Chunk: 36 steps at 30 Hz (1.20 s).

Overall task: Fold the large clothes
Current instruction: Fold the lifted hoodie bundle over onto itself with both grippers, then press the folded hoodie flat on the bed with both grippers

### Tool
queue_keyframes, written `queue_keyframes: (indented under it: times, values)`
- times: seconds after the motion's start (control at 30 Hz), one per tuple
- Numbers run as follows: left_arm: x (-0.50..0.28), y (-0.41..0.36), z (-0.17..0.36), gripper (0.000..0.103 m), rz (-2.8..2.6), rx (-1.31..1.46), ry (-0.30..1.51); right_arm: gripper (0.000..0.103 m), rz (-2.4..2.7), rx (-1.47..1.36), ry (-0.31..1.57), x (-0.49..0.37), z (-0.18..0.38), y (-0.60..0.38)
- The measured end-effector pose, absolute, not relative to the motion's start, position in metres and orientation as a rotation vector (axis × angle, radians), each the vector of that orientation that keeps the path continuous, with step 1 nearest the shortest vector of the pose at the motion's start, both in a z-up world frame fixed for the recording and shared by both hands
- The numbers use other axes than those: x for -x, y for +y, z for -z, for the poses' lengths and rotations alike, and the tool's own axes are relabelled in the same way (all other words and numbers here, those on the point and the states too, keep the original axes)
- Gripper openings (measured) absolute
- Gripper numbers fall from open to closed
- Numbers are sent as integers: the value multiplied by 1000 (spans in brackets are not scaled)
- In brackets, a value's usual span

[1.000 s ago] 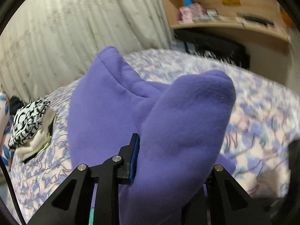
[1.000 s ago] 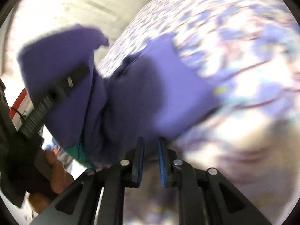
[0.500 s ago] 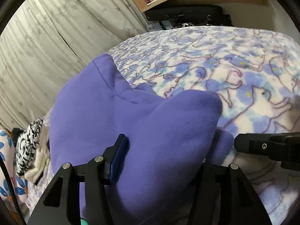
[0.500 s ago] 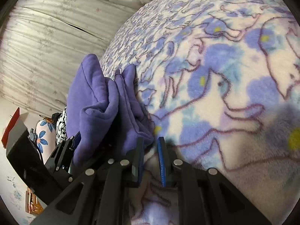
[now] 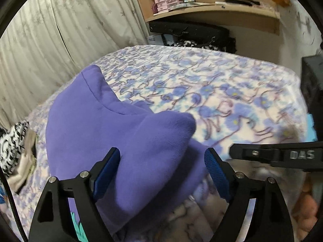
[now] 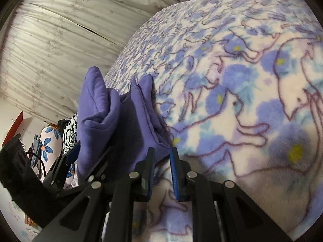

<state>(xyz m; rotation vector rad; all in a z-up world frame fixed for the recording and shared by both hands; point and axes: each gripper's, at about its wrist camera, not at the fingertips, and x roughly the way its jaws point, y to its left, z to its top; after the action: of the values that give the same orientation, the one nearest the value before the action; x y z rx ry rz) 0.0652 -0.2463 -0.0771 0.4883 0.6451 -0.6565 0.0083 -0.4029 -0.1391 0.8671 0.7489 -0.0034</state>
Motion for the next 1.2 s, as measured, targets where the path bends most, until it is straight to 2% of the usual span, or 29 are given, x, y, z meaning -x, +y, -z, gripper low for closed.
queue_keyframes:
  times: [0.17, 0.23, 0.3, 0.53, 0.6, 0.67, 0.93, 1.2]
  values:
    - [-65, -217, 48, 84, 709, -366, 693, 17, -4, -829, 731, -12, 122, -400]
    - [-69, -206, 38, 85, 700, -338, 703, 26, -8, -806, 721, -16, 112, -399]
    - [-77, -191, 28, 85, 673, -311, 711, 39, -15, -772, 705, -21, 102, -397]
    - [-145, -125, 10, 85, 515, -169, 794, 49, -132, -673, 727, -66, 73, -390]
    - [-168, -106, 13, 85, 494, -113, 836, 66, -209, -691, 741, -87, 68, -392]
    - [-190, -90, 18, 85, 490, -67, 879, 73, -267, -691, 754, -109, 65, -392]
    - [-263, -52, 60, 85, 519, 79, 1009, 74, -425, -701, 862, -201, 87, -397]
    - [-288, -45, 91, 88, 613, 234, 1059, 75, -589, -754, 929, -252, 119, -388]
